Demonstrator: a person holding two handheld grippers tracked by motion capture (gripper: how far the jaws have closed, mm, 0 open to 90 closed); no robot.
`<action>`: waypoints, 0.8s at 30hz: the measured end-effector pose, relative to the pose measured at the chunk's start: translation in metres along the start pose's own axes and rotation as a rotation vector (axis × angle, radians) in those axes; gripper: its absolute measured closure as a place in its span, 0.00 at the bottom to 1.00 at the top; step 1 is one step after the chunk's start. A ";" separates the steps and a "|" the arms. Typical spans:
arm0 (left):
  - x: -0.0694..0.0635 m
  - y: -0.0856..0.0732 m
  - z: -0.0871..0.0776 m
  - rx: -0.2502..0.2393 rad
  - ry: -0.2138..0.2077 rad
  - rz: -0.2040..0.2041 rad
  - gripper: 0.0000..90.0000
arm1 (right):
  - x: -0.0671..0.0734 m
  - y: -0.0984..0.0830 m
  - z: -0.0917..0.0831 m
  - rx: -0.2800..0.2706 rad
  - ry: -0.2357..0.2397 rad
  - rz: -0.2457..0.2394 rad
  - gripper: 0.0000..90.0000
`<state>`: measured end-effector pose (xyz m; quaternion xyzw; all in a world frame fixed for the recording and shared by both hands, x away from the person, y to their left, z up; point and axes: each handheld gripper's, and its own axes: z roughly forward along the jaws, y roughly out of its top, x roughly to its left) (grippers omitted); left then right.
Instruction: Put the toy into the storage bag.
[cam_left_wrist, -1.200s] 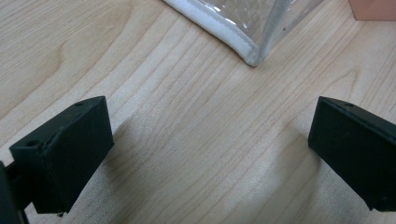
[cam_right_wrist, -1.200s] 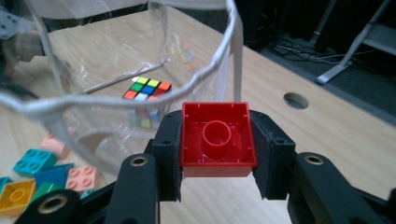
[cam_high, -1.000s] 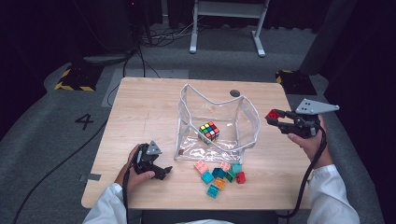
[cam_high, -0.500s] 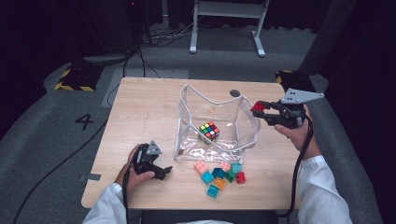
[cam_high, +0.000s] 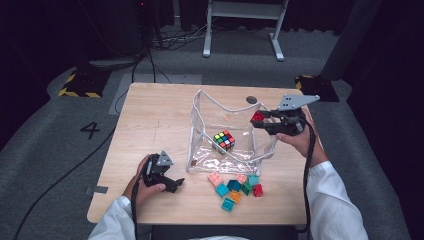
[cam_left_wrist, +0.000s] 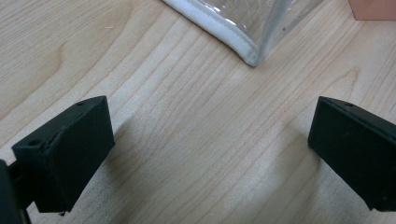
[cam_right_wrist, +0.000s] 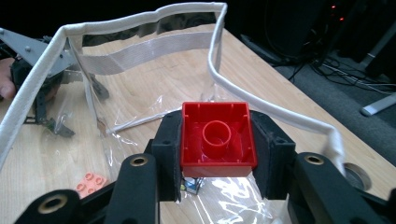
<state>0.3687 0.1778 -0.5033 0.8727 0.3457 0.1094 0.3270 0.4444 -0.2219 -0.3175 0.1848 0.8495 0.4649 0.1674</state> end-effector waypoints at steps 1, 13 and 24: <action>0.000 0.000 0.000 0.000 0.000 0.000 0.00 | 0.000 0.001 0.003 0.003 0.009 -0.003 0.66; 0.000 0.000 0.000 0.000 0.000 0.000 0.00 | 0.003 0.009 0.038 0.128 0.061 -0.041 0.66; 0.000 0.000 0.000 0.000 0.001 0.000 0.00 | -0.003 0.010 0.055 0.382 0.060 -0.099 0.66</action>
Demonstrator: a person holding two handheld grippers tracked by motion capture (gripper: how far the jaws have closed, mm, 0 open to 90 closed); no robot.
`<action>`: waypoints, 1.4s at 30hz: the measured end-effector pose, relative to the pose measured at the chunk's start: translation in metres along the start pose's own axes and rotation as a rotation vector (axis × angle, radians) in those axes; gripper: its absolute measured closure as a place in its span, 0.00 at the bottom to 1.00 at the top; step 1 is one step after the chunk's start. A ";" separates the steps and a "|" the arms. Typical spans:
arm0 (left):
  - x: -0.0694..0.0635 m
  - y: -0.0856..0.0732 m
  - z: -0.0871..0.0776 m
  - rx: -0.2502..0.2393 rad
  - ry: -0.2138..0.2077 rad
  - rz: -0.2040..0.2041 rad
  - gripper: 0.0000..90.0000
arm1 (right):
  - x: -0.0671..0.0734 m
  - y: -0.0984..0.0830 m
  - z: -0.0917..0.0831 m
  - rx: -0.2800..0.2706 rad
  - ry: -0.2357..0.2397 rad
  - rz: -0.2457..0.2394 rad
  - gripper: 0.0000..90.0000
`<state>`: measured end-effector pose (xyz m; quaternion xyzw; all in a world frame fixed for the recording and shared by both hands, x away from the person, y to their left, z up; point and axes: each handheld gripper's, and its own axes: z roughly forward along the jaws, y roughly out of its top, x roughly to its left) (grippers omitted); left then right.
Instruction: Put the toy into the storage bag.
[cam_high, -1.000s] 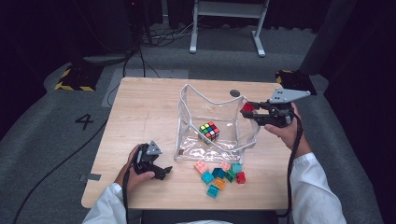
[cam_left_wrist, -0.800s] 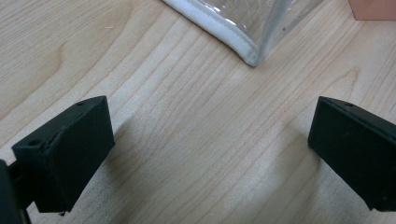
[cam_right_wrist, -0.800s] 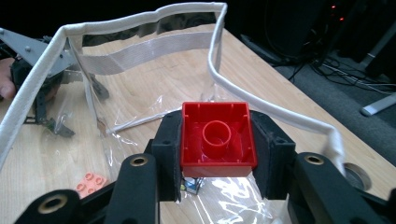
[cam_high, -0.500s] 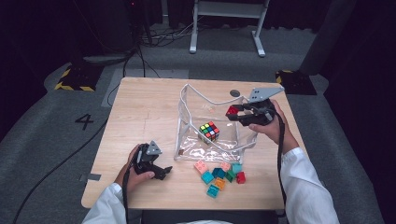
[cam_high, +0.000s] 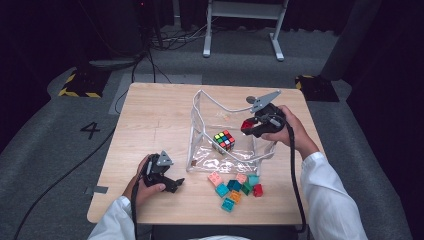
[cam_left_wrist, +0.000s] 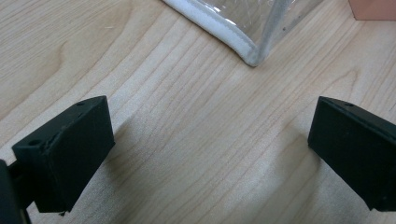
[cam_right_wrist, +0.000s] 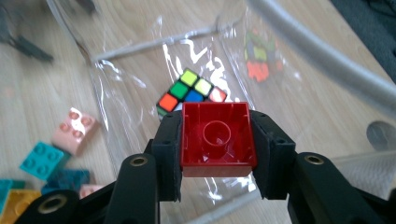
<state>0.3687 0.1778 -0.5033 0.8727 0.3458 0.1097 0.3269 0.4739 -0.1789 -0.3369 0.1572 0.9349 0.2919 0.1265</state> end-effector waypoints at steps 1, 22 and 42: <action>0.000 0.000 0.000 0.000 0.000 0.000 0.00 | 0.000 0.000 0.001 0.022 -0.004 -0.009 0.66; 0.000 0.000 0.001 -0.004 -0.003 0.001 0.00 | -0.003 -0.018 -0.013 0.181 -0.036 -0.067 0.66; 0.001 0.001 0.000 -0.006 0.012 0.011 0.00 | 0.001 -0.038 -0.032 0.002 -0.049 0.004 0.49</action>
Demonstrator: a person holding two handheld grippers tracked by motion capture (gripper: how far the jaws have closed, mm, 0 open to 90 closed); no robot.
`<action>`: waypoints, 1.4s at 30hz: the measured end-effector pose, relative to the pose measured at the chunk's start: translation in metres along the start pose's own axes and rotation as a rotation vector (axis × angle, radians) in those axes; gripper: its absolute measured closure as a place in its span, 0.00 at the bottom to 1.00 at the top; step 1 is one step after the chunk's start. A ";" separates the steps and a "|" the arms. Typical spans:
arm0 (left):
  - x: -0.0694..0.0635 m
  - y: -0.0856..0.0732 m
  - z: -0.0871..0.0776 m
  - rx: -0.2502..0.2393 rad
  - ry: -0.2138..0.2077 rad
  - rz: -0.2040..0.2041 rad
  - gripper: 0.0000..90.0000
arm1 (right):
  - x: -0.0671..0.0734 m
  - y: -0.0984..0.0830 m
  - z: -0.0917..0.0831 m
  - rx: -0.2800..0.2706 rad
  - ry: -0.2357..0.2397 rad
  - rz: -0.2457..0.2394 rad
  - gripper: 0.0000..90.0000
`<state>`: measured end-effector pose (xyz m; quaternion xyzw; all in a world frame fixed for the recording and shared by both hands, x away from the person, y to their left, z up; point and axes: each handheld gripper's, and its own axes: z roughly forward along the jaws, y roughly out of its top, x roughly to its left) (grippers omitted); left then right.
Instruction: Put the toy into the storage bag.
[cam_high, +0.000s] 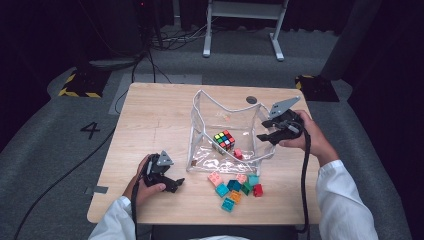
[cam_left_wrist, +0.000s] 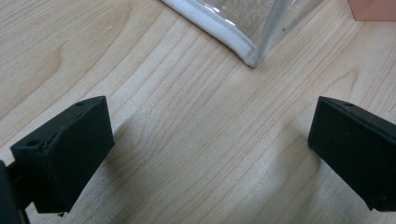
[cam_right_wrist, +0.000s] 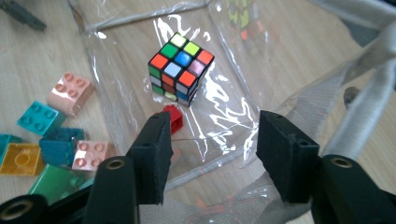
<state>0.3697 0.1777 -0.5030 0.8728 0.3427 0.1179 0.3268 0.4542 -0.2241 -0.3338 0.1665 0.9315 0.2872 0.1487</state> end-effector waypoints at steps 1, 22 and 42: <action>0.000 0.000 0.000 0.001 0.001 -0.001 0.00 | 0.001 -0.001 -0.001 -0.013 -0.004 0.015 0.48; 0.000 0.000 0.000 0.000 0.001 0.003 0.00 | 0.018 -0.042 -0.058 -0.318 -0.137 0.132 0.32; 0.000 0.000 0.000 0.000 0.001 0.003 0.00 | 0.038 -0.106 -0.040 -0.269 -0.137 0.168 0.33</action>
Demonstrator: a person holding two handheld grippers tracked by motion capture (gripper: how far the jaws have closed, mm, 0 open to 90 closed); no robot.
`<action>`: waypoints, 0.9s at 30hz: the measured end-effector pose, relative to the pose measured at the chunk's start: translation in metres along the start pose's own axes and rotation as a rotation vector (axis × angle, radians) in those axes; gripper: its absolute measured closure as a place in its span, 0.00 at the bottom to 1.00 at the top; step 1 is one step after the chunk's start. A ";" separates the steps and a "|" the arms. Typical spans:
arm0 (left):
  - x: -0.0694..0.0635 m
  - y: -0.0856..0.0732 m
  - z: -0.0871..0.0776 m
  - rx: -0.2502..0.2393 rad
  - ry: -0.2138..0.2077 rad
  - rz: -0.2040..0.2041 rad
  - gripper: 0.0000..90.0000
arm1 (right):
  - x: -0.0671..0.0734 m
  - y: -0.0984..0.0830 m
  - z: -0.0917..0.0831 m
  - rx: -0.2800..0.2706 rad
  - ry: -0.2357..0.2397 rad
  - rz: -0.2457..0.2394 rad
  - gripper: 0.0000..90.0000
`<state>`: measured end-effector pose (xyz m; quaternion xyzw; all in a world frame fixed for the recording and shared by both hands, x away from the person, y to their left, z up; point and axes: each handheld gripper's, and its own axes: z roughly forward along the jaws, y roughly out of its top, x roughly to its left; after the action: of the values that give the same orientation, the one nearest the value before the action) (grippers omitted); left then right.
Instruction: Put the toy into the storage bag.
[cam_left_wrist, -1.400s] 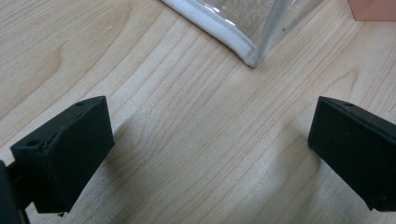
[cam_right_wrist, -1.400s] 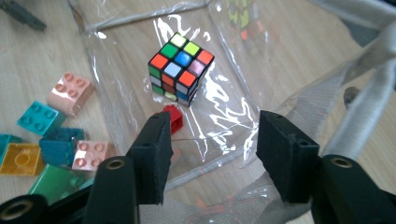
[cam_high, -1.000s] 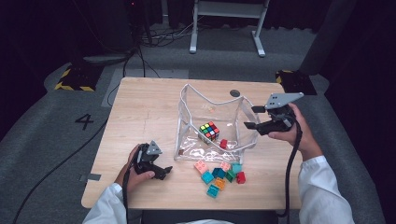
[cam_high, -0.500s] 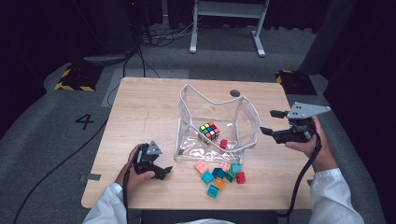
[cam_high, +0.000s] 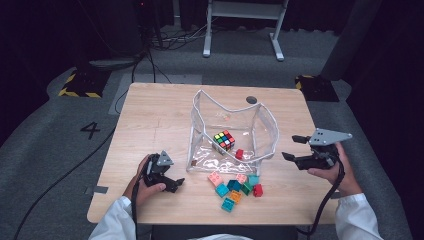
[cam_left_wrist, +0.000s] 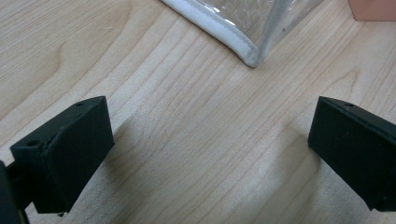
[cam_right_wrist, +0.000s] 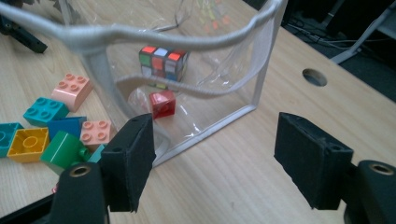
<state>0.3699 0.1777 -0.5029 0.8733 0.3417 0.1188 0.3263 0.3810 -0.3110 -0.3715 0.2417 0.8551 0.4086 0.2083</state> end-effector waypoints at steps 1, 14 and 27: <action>0.000 0.000 0.000 0.000 0.000 0.000 0.00 | 0.002 -0.004 0.002 -0.002 0.006 0.014 0.33; 0.000 0.000 0.000 0.000 -0.001 -0.003 0.00 | 0.035 -0.055 0.030 0.070 0.085 0.018 0.35; -0.001 0.000 0.000 0.001 0.001 -0.004 0.00 | 0.077 -0.080 0.061 0.119 0.234 0.004 0.35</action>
<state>0.3694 0.1776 -0.5028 0.8727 0.3437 0.1183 0.3258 0.3338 -0.2739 -0.4829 0.2063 0.8958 0.3828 0.0917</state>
